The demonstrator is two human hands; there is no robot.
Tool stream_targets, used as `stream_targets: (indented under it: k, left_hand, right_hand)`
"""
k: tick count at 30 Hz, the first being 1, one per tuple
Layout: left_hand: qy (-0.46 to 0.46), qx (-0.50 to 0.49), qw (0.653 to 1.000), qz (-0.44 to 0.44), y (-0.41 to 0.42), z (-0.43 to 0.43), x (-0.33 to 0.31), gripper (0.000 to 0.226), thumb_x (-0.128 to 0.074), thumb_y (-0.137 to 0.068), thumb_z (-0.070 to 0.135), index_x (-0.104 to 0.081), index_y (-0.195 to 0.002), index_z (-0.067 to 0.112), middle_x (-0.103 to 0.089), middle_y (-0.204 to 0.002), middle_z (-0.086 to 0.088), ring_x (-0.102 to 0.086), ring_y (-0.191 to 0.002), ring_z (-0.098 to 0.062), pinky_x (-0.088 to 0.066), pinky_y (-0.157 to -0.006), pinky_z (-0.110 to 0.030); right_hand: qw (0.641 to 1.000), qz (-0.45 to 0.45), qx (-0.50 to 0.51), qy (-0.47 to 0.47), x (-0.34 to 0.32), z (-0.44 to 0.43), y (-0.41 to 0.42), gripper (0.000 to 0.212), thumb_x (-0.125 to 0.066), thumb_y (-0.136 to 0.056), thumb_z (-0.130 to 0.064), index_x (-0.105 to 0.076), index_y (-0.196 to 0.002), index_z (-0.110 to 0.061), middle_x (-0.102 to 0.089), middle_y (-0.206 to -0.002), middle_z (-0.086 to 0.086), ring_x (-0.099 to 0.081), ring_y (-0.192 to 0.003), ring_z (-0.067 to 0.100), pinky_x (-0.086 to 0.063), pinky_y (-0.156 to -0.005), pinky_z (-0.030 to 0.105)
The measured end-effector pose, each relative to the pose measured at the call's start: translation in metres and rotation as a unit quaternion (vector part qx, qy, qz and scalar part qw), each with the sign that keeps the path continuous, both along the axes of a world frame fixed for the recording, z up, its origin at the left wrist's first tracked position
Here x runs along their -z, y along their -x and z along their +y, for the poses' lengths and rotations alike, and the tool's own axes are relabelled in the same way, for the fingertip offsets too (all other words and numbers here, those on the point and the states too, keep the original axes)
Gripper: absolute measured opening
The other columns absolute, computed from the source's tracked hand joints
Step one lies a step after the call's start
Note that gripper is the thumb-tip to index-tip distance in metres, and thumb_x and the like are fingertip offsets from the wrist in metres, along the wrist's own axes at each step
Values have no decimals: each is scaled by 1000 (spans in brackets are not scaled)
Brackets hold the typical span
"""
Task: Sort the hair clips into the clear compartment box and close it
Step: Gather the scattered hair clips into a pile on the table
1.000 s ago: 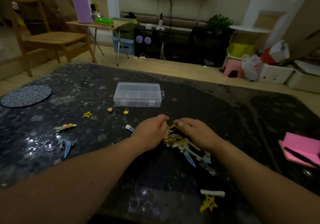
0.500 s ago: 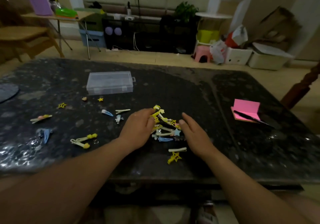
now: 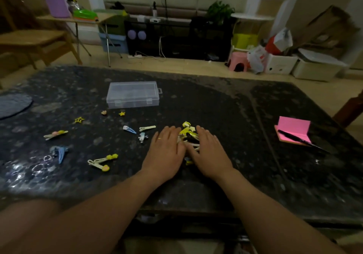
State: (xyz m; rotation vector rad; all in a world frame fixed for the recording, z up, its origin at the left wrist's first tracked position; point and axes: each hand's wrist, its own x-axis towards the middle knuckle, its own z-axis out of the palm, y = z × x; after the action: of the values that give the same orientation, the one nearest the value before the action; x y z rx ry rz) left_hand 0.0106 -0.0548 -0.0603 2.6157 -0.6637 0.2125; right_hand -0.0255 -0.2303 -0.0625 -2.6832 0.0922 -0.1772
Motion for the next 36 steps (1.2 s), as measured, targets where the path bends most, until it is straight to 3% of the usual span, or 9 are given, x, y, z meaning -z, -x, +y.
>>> stream_targets:
  k: [3,6,10,13,17,23,27,32,36]
  left_hand:
    - [-56,-2,998,5,-6,0,4,86,3,-92,47,-35,-158,9,-29,-167,-8,-16,-157,-24,-17,-126,-45]
    - [13,-11,999,31,-2,-2,-4,77,-9,-95,45,-27,-161,10,-29,-167,-6,-19,-156,-17,-17,-127,-44]
    - [73,-58,995,-25,7,5,-18,63,-23,-99,39,-41,-154,15,-37,-162,-2,-23,-154,-13,-10,-128,-47]
    - [47,-143,986,-75,-14,30,-19,60,-26,-99,45,-48,-149,21,-40,-160,-4,-27,-153,-21,-11,-128,-52]
    - [10,-234,971,45,-60,64,-10,58,-32,-101,53,-46,-150,25,-40,-159,-13,-28,-150,-35,-20,-123,-57]
    - [53,-83,991,86,-55,23,-5,57,-26,-102,38,-54,-145,13,-58,-146,-6,-49,-134,-22,-34,-117,-46]
    - [177,-27,969,172,-41,17,-18,51,-32,-103,40,-54,-146,25,-63,-140,2,-56,-127,-14,-42,-113,-44]
    - [107,-38,993,27,-22,64,-32,47,-36,-107,32,-51,-149,20,-58,-144,-1,-49,-136,-17,-30,-121,-44]
    - [-2,-198,979,-51,13,109,-25,51,-31,-103,52,-55,-142,30,-53,-150,7,-36,-148,-17,-13,-125,-58]
  right_hand:
    - [998,-4,15,-53,-8,8,-32,80,-39,-106,-64,-23,-169,-16,-29,-174,4,-23,-161,22,-14,-132,41]
    - [998,15,8,-65,-11,15,-59,74,-34,-108,-63,-30,-168,-21,-34,-172,1,-24,-161,20,-14,-133,44]
    - [994,37,-43,-89,-17,17,-67,60,-34,-110,-57,-43,-162,-29,-44,-167,-7,-31,-157,12,-16,-131,40]
    - [991,15,-36,-125,-20,12,-55,56,-37,-112,-52,-45,-161,-27,-46,-165,-5,-38,-154,14,-25,-129,40]
    - [999,7,-3,-52,-8,20,-45,65,-35,-110,-58,-39,-164,-23,-39,-170,1,-27,-160,22,-16,-131,42]
    - [1000,2,-11,-20,-1,41,-52,60,-29,-110,-49,-42,-161,-20,-42,-167,2,-29,-159,23,-20,-130,44]
    - [990,11,-31,-136,-15,37,-43,51,-34,-114,-36,-41,-163,-23,-43,-166,-3,-37,-153,13,-25,-125,30]
    - [996,8,24,-91,-10,18,-19,55,-36,-113,-44,-40,-163,-20,-44,-167,2,-36,-155,18,-23,-127,36]
    - [999,18,13,-33,-3,34,-5,68,-32,-110,-58,-32,-167,-21,-34,-172,2,-24,-161,22,-15,-132,44]
